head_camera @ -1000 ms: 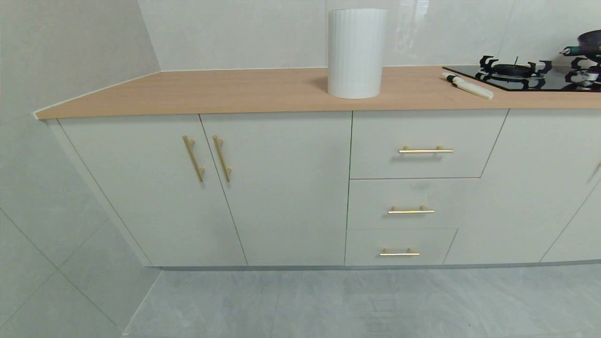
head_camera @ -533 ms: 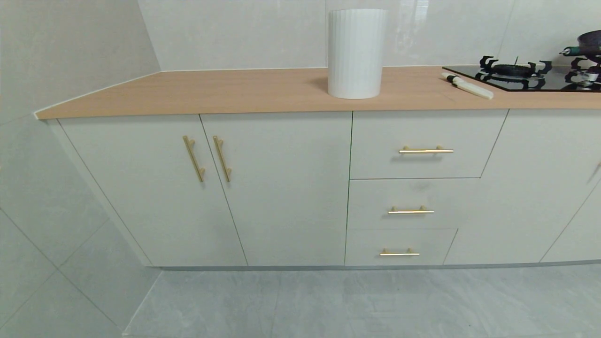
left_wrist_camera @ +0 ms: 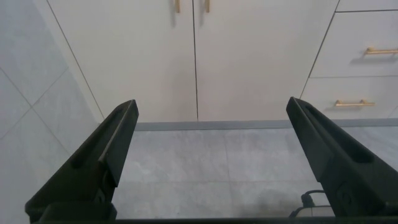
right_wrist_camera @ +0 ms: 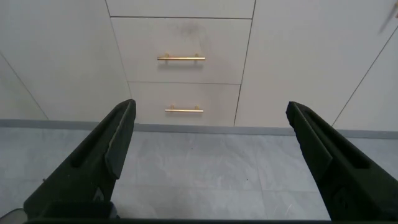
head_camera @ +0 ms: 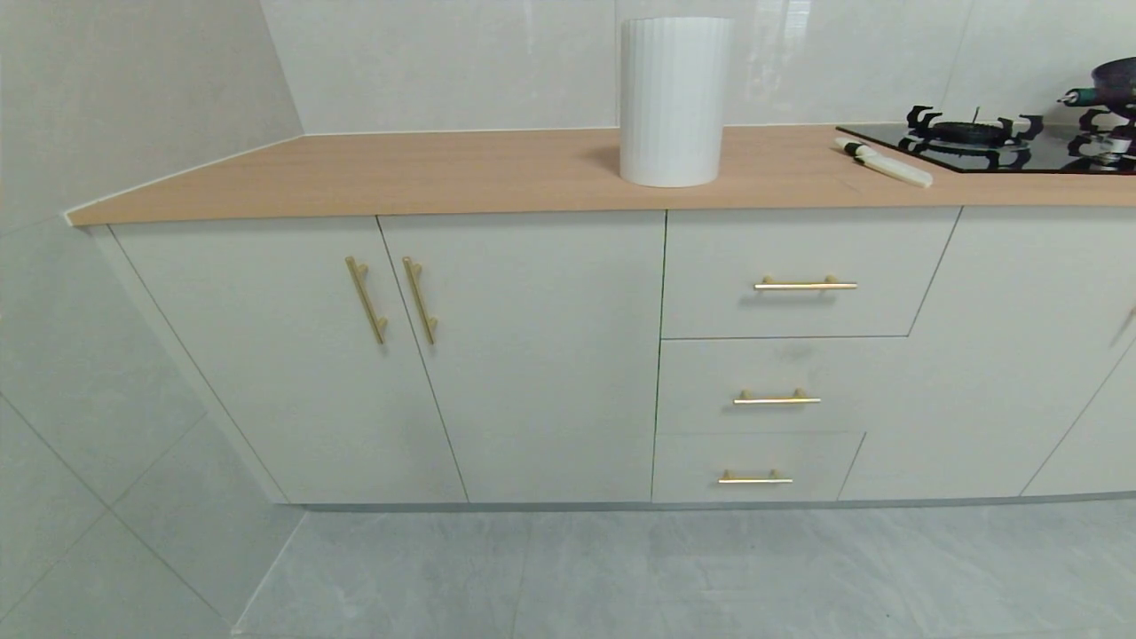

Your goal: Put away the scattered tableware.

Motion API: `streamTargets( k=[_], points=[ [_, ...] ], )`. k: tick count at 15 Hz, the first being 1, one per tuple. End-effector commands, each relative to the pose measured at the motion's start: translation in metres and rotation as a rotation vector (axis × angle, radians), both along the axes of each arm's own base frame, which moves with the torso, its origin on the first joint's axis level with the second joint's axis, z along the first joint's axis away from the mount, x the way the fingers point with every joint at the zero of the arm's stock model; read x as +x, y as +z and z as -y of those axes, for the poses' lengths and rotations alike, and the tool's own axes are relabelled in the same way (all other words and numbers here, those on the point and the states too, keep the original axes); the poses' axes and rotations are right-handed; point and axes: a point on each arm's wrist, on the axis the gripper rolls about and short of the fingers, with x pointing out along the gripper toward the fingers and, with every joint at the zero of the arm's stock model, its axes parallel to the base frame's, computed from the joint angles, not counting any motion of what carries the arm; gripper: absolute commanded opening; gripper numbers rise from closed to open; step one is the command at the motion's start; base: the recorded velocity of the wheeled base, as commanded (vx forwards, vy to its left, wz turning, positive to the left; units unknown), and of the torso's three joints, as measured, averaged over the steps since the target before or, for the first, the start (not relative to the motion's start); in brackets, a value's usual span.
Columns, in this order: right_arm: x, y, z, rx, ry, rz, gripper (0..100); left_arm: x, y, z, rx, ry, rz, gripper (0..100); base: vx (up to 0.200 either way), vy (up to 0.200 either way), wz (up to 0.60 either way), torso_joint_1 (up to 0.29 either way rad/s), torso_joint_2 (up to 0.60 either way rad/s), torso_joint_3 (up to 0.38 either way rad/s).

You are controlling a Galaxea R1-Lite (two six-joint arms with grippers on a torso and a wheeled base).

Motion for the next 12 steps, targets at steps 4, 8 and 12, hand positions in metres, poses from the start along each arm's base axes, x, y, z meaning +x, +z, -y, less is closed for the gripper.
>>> streamTargets(
  k=[4,8,12],
  points=[
    [0.0004,-0.0008,0.0003,0.015,-0.011,-0.006,100,0.0000,0.0000,0.0000,-0.016,0.000,-0.001,100,0.000,0.000,0.00,0.000,0.00,0.000],
    [0.0003,-0.0004,0.0008,0.035,-0.037,-0.004,100,0.0000,0.0000,0.0000,-0.013,0.000,-0.001,100,0.000,0.000,0.00,0.000,0.00,0.000],
    [0.0003,-0.0004,0.0007,0.035,-0.032,-0.004,100,0.0000,0.0000,0.0000,-0.015,0.000,-0.001,100,0.150,0.000,0.00,0.004,0.00,0.004]
  ],
)
